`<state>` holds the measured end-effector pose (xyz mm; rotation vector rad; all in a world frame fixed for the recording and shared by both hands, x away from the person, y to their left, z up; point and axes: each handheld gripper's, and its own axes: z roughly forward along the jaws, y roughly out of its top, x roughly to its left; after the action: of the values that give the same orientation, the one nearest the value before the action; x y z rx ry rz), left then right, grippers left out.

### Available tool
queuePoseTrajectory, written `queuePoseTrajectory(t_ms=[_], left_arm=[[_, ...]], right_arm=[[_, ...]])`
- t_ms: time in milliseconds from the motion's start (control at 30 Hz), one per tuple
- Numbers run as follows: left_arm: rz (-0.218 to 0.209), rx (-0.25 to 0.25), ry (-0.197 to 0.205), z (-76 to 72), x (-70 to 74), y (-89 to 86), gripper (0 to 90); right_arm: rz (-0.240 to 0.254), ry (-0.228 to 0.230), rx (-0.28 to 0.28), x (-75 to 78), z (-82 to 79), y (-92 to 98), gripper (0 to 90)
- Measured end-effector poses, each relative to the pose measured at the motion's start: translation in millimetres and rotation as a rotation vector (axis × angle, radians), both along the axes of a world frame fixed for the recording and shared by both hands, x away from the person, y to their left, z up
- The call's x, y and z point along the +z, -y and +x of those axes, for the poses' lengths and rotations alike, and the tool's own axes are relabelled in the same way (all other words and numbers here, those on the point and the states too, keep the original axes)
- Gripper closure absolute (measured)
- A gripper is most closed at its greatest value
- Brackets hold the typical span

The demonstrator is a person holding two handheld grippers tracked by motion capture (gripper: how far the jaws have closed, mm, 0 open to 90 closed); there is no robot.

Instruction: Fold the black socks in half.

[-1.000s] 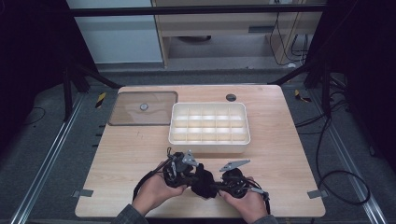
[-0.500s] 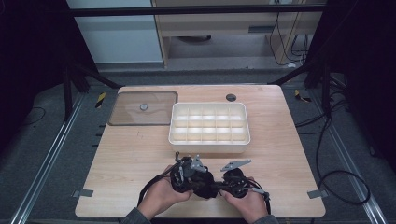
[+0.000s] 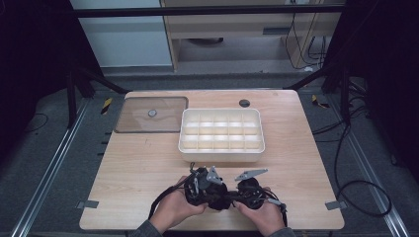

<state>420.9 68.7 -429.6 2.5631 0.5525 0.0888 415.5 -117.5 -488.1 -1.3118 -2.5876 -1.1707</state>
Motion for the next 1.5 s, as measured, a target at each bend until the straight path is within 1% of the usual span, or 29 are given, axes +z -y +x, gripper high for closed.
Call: queuePoseTrajectory(t_ms=[100, 200, 533, 700, 867, 967, 1000, 1067, 1167, 1300, 1400, 1500], left_arm=[[0.002, 0.000, -0.001, 0.1, -0.5, 1.0, 81.0], [0.003, 0.000, 0.000, 0.8, -1.0, 1.5, 80.9], [0.005, -0.001, -0.006, 0.9, -2.7, 3.1, 80.7], [0.004, 0.002, -0.006, 1.4, -4.7, 5.4, 80.6], [0.006, -0.002, -0.010, 0.5, -4.8, 7.4, 80.6], [0.001, -0.009, -0.014, -0.2, -4.2, 8.2, 80.5], [0.002, -0.014, -0.009, -1.1, -3.6, 9.6, 80.4], [0.000, -0.019, -0.009, -1.8, -3.9, 11.7, 80.2], [-0.009, -0.021, -0.014, -2.1, -5.1, 15.0, 80.0], [-0.009, -0.024, -0.017, -1.9, -5.5, 17.7, 78.9], [-0.015, -0.022, -0.020, -2.8, -5.4, 18.9, 78.6], [-0.008, -0.022, -0.021, -2.7, -5.0, 18.5, 78.5]], right_arm=[[-0.004, 0.006, -0.006, 0.6, 0.2, 1.6, 68.1], [-0.003, 0.009, -0.008, 2.0, 0.2, 3.2, 67.2], [0.016, 0.021, -0.029, 5.8, 1.4, 11.4, 70.1], [0.008, 0.026, -0.024, 7.7, 5.4, 10.8, 70.0], [0.010, 0.015, -0.013, 7.0, 7.2, 8.3, 82.2], [0.013, 0.009, -0.011, 5.9, 7.0, 8.0, 84.1], [0.023, 0.009, -0.007, 4.2, 7.3, 8.7, 85.2], [0.024, 0.006, -0.010, 2.6, 7.4, 9.7, 85.6], [0.031, 0.000, -0.013, 0.4, 7.3, 10.4, 85.7], [0.032, 0.000, -0.017, -1.5, 7.4, 10.9, 85.1], [0.039, -0.003, -0.024, -1.6, 6.9, 13.3, 81.5], [0.044, 0.004, -0.032, 0.2, 5.5, 17.6, 74.8]])
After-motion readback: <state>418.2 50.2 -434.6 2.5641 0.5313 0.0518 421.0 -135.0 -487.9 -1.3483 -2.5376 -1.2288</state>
